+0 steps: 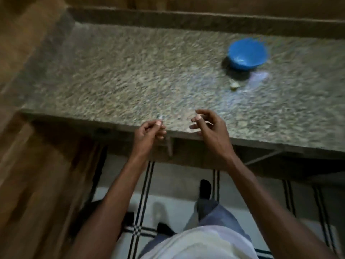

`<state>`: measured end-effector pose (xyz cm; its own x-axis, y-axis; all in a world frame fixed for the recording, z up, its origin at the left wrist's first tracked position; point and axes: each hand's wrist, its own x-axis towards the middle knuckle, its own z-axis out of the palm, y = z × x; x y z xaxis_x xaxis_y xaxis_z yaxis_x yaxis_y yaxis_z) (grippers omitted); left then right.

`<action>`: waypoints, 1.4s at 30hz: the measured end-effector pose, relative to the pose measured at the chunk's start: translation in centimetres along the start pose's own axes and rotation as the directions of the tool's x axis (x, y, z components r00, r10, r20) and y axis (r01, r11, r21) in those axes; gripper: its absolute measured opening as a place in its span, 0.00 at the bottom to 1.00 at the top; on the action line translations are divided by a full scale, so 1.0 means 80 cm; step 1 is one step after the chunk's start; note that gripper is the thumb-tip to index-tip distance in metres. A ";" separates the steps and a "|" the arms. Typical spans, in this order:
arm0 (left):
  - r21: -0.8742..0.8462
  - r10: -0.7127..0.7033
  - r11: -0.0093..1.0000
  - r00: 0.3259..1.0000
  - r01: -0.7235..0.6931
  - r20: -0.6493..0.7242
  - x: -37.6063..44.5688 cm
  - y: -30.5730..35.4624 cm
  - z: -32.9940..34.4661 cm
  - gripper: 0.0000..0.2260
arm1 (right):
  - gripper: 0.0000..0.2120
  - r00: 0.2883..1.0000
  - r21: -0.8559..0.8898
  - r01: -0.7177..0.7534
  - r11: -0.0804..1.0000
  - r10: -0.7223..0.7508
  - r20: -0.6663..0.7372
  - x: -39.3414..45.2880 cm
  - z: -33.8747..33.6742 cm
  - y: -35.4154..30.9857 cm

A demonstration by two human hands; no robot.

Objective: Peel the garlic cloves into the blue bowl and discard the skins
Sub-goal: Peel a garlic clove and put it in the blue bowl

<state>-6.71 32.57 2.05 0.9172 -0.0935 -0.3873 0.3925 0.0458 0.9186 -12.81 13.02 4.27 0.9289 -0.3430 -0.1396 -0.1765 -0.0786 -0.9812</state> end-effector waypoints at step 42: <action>0.574 0.151 0.300 0.631 -0.762 0.761 0.288 0.003 0.360 0.26 | 0.09 0.934 -0.375 -0.083 0.923 -0.059 -0.353 0.361 -0.261 -0.014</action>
<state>12.53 1.81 -4.36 0.5865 -0.8086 -0.0462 -0.6208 -0.4854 0.6156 7.40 -16.32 4.13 0.7631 -0.6458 -0.0253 -0.3621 -0.3948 -0.8444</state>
